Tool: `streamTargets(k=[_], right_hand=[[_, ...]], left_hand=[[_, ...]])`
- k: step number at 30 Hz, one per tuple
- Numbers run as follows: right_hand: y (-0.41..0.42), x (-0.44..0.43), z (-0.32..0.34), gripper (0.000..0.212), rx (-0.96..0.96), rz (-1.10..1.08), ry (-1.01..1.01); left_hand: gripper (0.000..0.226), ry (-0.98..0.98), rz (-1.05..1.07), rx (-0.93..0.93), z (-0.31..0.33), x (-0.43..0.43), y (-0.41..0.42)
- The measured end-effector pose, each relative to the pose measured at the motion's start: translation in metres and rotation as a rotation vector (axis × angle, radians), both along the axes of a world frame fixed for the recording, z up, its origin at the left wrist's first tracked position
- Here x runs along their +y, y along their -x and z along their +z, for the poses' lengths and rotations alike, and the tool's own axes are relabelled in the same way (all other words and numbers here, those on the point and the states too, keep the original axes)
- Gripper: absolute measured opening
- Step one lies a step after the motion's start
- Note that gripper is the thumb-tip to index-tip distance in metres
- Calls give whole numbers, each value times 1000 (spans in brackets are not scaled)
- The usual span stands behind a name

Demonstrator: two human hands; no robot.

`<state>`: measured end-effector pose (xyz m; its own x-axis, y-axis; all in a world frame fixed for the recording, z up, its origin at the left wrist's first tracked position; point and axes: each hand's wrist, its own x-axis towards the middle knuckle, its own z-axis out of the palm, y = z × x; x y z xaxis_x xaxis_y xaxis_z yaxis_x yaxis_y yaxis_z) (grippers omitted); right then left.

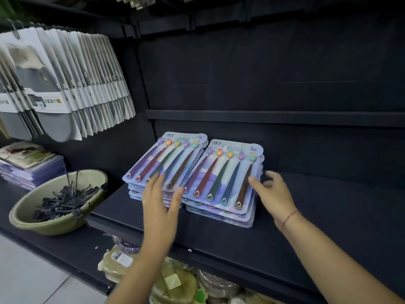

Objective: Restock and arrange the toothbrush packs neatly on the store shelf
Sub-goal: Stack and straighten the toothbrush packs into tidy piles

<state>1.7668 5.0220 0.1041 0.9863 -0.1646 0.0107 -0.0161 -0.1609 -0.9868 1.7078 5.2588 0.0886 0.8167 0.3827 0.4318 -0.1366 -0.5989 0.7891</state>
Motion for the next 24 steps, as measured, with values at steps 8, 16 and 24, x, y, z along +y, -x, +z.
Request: streamTargets(k=[8,16,24], right_hand=[[31,20,-30,64,-85,247,-81],[38,2,-42,103,-183,249,409],[39,4,-42,106,-171,252,377]], left_hand=[[50,704,-116,302,-6,-77,30],[59,739,5,235,-5,-80,17],[62,682,2,211,-7,-83,15]])
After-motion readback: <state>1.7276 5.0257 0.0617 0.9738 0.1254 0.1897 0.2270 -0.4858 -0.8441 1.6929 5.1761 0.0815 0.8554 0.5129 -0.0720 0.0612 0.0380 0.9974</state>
